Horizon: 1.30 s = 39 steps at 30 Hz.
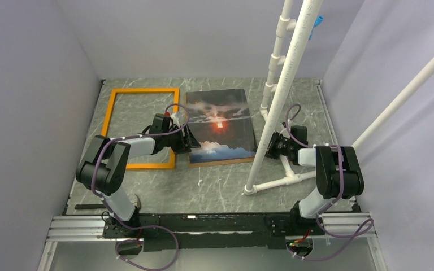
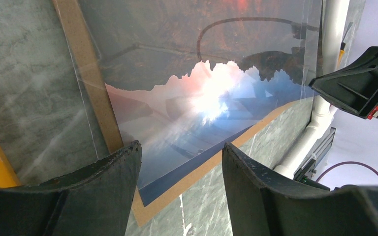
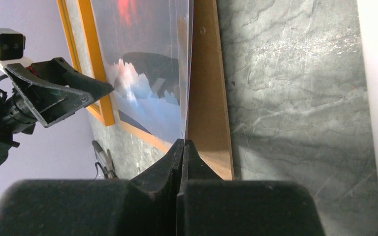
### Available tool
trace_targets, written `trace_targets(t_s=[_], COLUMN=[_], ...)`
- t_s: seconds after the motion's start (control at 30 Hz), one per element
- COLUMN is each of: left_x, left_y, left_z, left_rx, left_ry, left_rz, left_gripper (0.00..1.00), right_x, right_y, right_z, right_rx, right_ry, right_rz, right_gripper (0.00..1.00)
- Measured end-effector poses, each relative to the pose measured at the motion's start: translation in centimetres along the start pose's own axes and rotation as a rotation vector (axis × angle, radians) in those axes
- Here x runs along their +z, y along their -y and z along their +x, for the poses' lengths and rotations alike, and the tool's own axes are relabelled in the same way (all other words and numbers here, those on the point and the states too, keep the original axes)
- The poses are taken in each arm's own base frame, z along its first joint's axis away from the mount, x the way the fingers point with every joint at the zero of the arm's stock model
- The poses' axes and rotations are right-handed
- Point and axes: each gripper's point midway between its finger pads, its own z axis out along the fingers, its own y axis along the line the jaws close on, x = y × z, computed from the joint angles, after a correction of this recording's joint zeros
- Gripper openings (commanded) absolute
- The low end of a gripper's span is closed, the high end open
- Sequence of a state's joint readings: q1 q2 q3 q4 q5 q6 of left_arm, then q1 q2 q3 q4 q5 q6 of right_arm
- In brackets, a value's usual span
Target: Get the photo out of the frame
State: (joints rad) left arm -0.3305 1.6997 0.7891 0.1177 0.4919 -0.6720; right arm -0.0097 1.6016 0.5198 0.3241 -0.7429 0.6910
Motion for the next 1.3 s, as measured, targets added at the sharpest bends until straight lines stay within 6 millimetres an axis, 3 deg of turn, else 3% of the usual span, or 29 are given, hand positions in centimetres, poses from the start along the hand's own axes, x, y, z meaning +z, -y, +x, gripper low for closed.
trace_targets(t_s=[0.3, 0.63, 1.0, 1.3], left_x=[0.1, 0.1, 0.2, 0.2], left_y=[0.0, 0.0, 0.1, 0.1], left_z=[-0.1, -0.2, -0.1, -0.1], left_rx=[-0.002, -0.015, -0.012, -0.012], left_ry=[0.004, 0.02, 0.027, 0.026], left_rz=[0.02, 0.054, 0.064, 0.064], left_gripper=[0.67, 0.67, 0.67, 0.67], right_x=[-1.6, -2.4, -1.4, -2.7], right_y=[-1.4, -4.9, -4.1, -6.1], right_z=[0.3, -0.4, 0.1, -0.5], right_rx=[0.016, 0.044, 0.275, 0.13], right_ry=[0.033, 0.052, 0.01, 0.046], right_rz=[-0.08, -0.303, -0.427, -0.458], right_gripper=[0.0, 0.02, 0.04, 0.14])
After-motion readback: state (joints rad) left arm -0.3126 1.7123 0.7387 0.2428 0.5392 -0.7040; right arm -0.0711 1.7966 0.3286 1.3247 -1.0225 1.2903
